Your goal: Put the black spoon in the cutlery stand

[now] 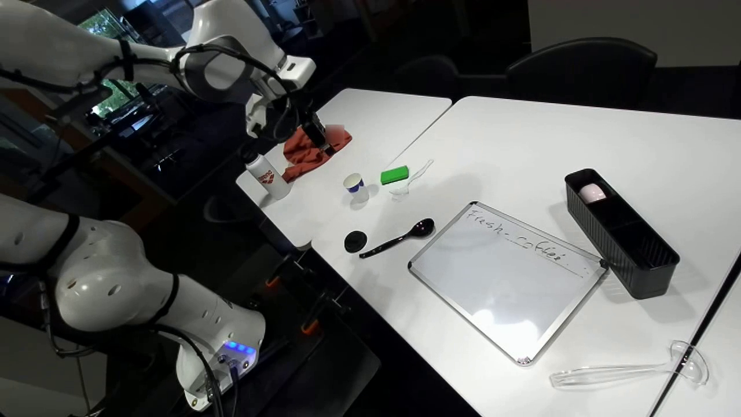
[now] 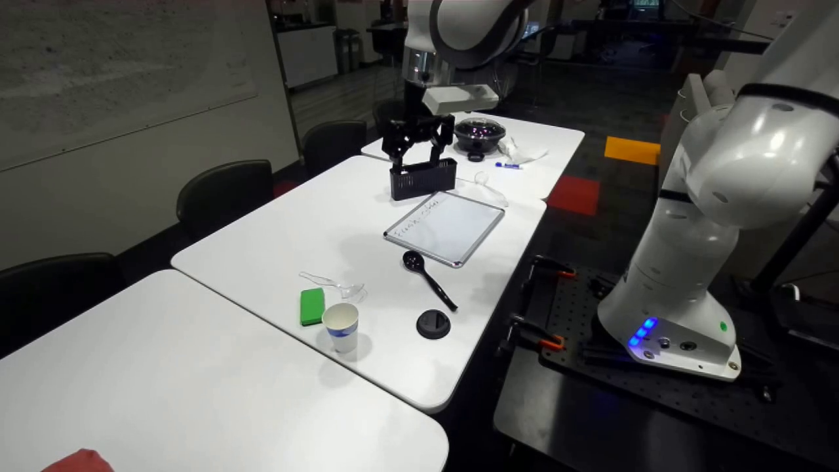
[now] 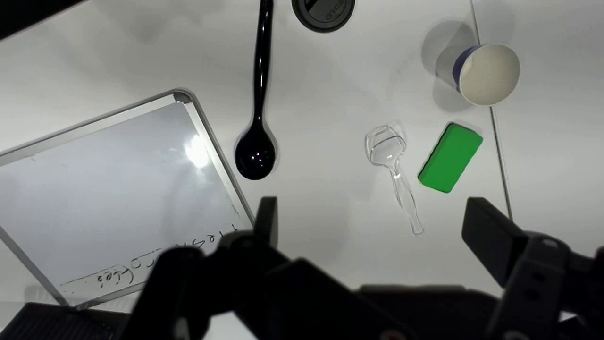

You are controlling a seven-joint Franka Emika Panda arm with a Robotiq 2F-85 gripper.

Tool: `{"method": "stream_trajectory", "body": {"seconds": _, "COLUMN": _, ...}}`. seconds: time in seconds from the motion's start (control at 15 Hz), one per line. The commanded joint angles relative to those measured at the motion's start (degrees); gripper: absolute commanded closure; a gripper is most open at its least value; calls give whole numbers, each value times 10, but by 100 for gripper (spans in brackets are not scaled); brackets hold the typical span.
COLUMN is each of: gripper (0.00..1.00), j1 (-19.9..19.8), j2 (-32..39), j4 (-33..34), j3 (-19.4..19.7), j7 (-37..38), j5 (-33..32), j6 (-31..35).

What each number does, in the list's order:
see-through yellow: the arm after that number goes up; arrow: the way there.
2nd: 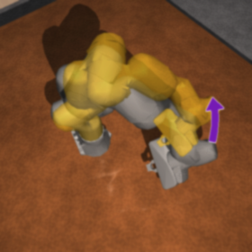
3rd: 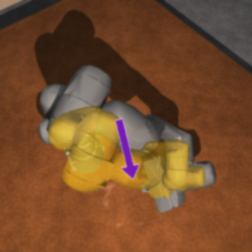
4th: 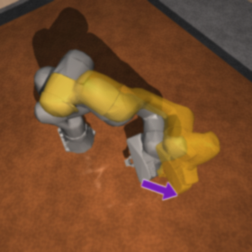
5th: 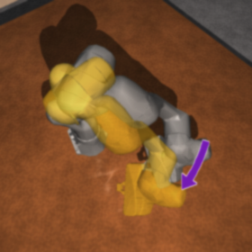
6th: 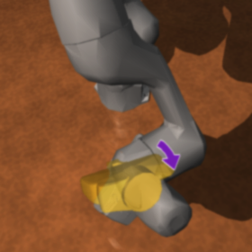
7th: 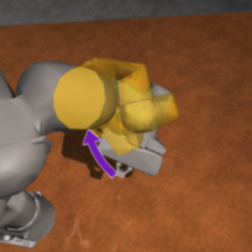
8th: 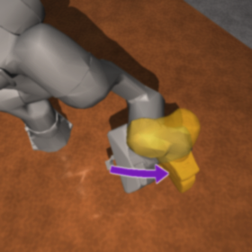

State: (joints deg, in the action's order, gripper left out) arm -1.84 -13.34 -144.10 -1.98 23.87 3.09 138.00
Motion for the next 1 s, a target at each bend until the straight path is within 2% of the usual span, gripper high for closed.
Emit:
{"method": "stream_trajectory", "body": {"seconds": 0.0, "gripper": 0, "j1": -3, "j2": 67, "j4": -44, "j3": -8, "j7": 4, "j5": -14, "j6": 119}}
{"method": "stream_trajectory", "body": {"seconds": 0.2, "gripper": 0, "j1": -8, "j2": 148, "j4": -70, "j3": -2, "j7": 34, "j5": -46, "j6": 243}}
{"method": "stream_trajectory", "body": {"seconds": 0.33, "gripper": 0, "j1": -5, "j2": 206, "j4": -70, "j3": 19, "j7": 71, "j5": -77, "j6": 290}}
{"method": "stream_trajectory", "body": {"seconds": 0.53, "gripper": 0, "j1": 29, "j2": 282, "j4": -49, "j3": 81, "j7": 112, "j5": -94, "j6": 310}}
{"method": "stream_trajectory", "body": {"seconds": 0.6, "gripper": 0, "j1": 31, "j2": 240, "j4": -70, "j3": 71, "j7": 69, "j5": -65, "j6": 295}}
{"method": "stream_trajectory", "body": {"seconds": 0.73, "gripper": 0, "j1": 40, "j2": 277, "j4": -60, "j3": 92, "j7": 71, "j5": -61, "j6": 305}}
{"method": "stream_trajectory", "body": {"seconds": 0.93, "gripper": 0, "j1": 42, "j2": 288, "j4": -49, "j3": 95, "j7": 71, "j5": -60, "j6": 305}}
